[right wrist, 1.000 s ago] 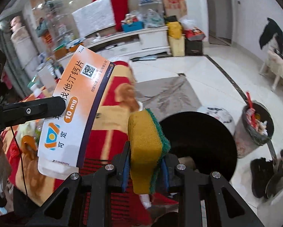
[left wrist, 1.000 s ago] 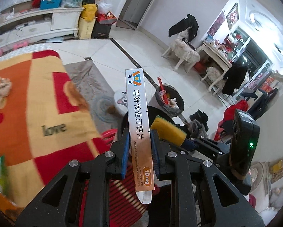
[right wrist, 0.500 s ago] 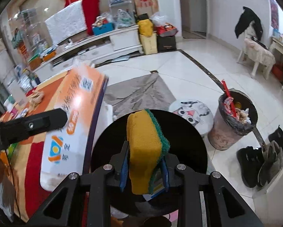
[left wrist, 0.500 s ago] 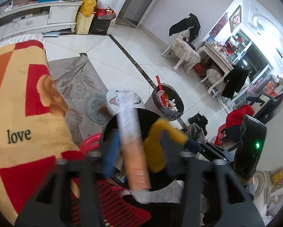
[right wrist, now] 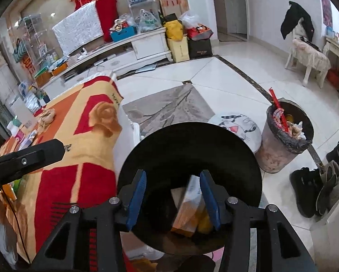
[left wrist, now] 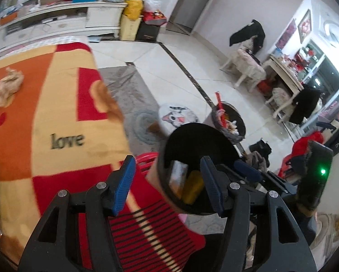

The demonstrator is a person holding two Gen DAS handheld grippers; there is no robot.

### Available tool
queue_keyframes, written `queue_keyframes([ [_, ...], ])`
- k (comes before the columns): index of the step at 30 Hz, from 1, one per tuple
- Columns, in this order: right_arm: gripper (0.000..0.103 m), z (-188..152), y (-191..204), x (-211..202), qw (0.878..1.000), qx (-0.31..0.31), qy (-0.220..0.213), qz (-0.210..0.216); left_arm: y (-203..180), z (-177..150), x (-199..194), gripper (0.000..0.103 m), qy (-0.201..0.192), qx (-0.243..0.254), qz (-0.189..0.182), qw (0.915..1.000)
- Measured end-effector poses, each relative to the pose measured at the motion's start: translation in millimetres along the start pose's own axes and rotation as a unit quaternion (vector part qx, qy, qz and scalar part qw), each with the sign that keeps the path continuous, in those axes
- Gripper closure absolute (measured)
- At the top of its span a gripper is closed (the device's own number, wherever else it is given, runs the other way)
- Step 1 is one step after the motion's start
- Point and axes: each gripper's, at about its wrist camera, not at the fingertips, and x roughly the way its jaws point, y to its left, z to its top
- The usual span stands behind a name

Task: Collect trash
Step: 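Open the left tool over the bin while the right tool releases the sponge, then move both tools back over the table toward the bags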

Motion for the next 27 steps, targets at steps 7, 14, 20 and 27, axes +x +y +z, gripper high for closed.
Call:
queue_keyframes([
  [7,0.055,-2,25,-6,1.000,-0.010,-0.004,0.014,21,-19,-22,0.045,-0.004,-0.004,0.037,0.9993],
  [14,0.048,-3,52,-8,0.999,-0.023,-0.001,0.030,41,-27,-47,0.045,-0.018,-0.010,0.063,0.9978],
  [20,0.046,-1,81,-12,0.998,-0.041,-0.004,0.048,55,-36,-71,0.045,-0.031,-0.007,0.080,0.9963],
  [27,0.042,-4,118,-8,0.996,-0.062,0.003,0.068,75,-46,-100,0.045,-0.047,-0.009,0.099,0.9940],
])
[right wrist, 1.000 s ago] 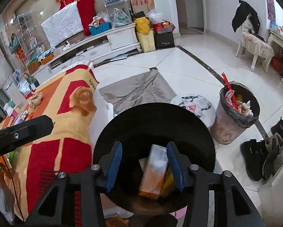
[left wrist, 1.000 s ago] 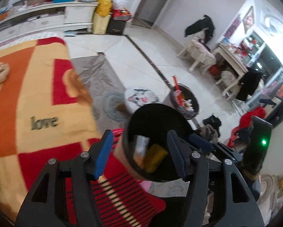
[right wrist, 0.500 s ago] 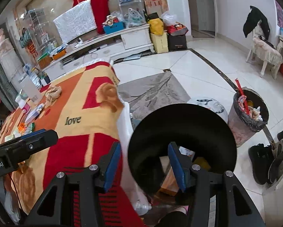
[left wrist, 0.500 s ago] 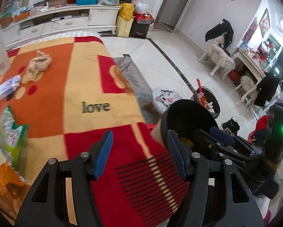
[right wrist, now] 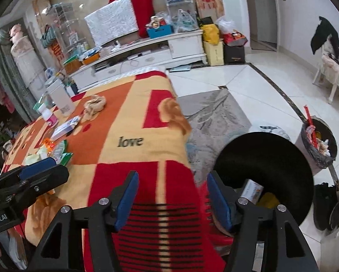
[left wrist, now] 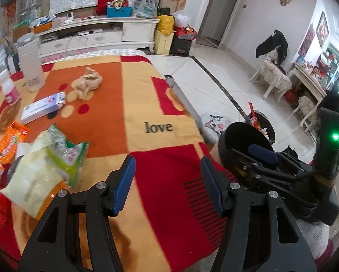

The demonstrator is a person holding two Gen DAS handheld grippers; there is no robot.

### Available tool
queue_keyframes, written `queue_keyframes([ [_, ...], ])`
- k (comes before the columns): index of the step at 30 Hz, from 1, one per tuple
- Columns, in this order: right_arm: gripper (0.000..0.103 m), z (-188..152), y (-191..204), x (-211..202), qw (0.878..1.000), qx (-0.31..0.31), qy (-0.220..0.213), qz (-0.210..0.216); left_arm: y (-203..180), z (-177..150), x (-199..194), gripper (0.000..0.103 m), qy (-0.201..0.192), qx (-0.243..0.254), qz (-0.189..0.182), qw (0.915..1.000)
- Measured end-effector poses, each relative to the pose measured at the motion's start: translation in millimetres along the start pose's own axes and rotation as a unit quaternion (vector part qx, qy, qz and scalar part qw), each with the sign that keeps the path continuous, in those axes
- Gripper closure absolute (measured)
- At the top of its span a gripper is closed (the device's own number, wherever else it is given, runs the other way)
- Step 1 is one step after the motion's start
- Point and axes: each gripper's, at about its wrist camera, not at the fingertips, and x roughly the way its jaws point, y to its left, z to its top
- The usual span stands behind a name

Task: Collect trash
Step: 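Move both tools back over the table toward the bags, then grasp the red plastic bag with left tool while right tool grasps the yellow-white snack bag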

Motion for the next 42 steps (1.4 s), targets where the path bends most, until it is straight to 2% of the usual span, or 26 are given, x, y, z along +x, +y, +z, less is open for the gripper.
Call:
queue_keyframes([
  [15,0.040,-2,97,25,0.995,-0.064,0.029,0.073,77,-28,-62,0.045,-0.012,-0.040,0.020,0.9989],
  [23,0.039,-8,150,33,0.988,-0.113,0.044,0.100,141,-46,-92,0.045,-0.016,-0.071,0.071,0.9948],
  [30,0.039,-13,183,42,0.980,-0.141,0.064,0.121,202,-55,-98,0.045,-0.019,-0.122,0.113,0.9859],
  [34,0.039,-14,190,44,0.979,-0.143,0.070,0.127,219,-57,-92,0.045,-0.010,-0.142,0.112,0.9835],
  [36,0.038,-13,192,43,0.977,-0.140,0.072,0.144,224,-58,-90,0.045,-0.008,-0.144,0.112,0.9831],
  [39,0.031,-13,202,40,0.970,-0.145,0.078,0.178,232,-60,-91,0.045,-0.009,-0.147,0.112,0.9828],
  [40,0.025,-14,207,40,0.968,-0.152,0.078,0.182,235,-62,-93,0.045,-0.010,-0.150,0.108,0.9827],
  [42,0.023,-15,221,40,0.964,-0.174,0.076,0.185,241,-66,-95,0.045,-0.009,-0.156,0.100,0.9826],
])
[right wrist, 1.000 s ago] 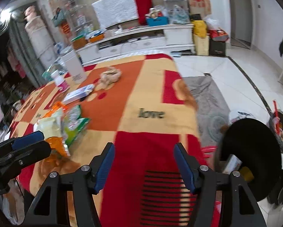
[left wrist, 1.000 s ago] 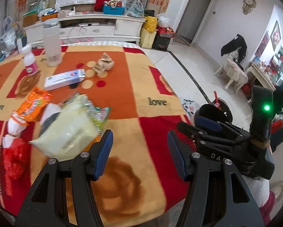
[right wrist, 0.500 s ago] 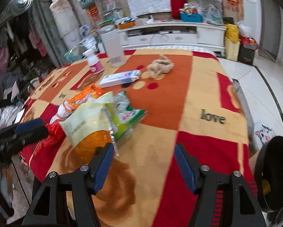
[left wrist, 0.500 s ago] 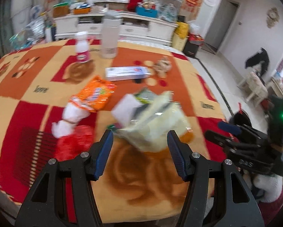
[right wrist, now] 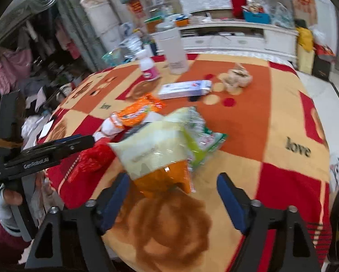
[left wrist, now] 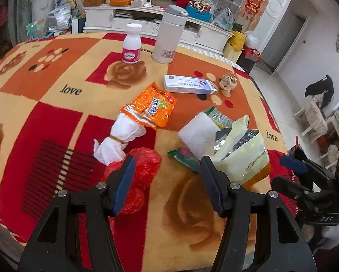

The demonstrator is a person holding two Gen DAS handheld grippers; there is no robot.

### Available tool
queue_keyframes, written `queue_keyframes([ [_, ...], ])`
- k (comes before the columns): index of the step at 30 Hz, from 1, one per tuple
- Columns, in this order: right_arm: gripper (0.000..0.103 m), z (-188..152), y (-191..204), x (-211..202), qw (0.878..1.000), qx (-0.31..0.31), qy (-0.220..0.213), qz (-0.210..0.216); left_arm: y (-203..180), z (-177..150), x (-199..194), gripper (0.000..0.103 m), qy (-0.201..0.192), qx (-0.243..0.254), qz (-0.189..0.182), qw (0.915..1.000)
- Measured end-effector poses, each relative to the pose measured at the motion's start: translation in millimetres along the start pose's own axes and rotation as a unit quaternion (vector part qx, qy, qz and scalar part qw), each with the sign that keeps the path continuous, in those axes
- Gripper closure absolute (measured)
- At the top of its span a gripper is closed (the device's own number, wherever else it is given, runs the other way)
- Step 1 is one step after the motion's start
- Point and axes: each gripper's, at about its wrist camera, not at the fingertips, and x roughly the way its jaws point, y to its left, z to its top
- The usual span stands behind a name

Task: Collect trash
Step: 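Grasp the red plastic bag with left tool while right tool grasps the yellow-white snack bag, then carry the red bag with left tool while right tool carries the snack bag to the bin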

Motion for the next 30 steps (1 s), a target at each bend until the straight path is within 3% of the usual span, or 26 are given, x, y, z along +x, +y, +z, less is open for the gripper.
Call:
queue_keyframes([
  [7,0.022,12,25,33,0.998,-0.056,0.021,-0.014,27,-8,3,0.042,0.024,-0.009,-0.026,0.9993],
  [18,0.022,17,34,58,0.994,-0.093,0.038,-0.043,37,-24,25,0.041,0.036,0.025,0.012,0.9990],
  [25,0.022,15,35,64,0.994,-0.091,0.031,-0.045,47,-27,41,0.041,0.037,0.003,0.015,0.9992],
  [27,0.023,15,34,63,0.995,-0.088,0.025,-0.035,49,-27,41,0.052,0.037,-0.002,0.014,0.9992],
  [28,0.027,14,34,61,0.996,-0.087,0.021,-0.029,49,-26,39,0.063,0.039,-0.001,0.018,0.9991],
  [30,0.033,12,34,58,0.995,-0.093,0.017,-0.021,48,-26,36,0.066,0.040,-0.003,0.012,0.9991],
])
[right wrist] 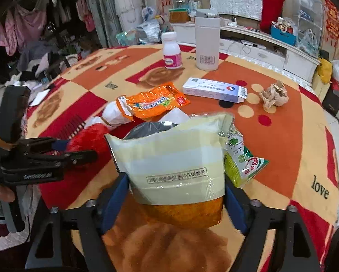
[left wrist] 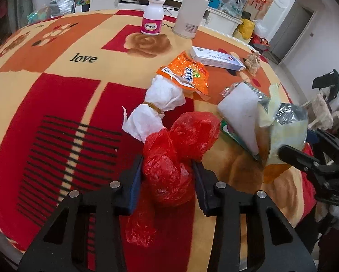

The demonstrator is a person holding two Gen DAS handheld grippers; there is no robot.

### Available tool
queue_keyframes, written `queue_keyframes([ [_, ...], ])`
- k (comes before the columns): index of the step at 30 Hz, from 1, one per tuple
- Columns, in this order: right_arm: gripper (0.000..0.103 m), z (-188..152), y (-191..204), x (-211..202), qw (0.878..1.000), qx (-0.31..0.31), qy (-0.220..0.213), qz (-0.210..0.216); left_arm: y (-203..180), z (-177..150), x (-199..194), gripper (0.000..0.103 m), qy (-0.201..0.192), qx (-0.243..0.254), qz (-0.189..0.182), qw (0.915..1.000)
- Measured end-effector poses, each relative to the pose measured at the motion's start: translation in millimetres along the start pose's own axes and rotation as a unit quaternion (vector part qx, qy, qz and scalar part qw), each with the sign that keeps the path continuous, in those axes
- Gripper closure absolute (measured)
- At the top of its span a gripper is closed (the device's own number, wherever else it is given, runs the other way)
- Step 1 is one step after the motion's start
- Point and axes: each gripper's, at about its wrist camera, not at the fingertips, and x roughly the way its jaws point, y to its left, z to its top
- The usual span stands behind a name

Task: Collect trash
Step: 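Carry the red bag with left tool while right tool carries the snack bag to the bin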

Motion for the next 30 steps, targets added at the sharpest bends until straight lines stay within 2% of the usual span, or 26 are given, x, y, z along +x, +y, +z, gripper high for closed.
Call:
queue_keyframes([
  [2,0.049,-1,0,-4,1.000,-0.002,-0.004,0.002,-2,0,-5,0.068,0.003,-0.005,-0.013,0.9999],
  [5,0.054,-3,-2,-12,1.000,0.007,-0.012,0.020,-11,2,-20,0.068,-0.013,-0.002,-0.027,0.9996],
  [12,0.054,-4,-13,-51,0.998,0.031,-0.054,0.031,-47,16,-42,0.068,-0.035,0.022,-0.053,0.9977],
  [22,0.054,-18,-44,-81,0.996,0.055,-0.075,-0.007,-109,26,-33,0.068,-0.036,0.059,-0.076,0.9947],
  [30,0.054,-44,-91,-107,0.990,0.103,-0.083,-0.049,-165,33,-20,0.068,-0.032,0.100,-0.092,0.9902],
])
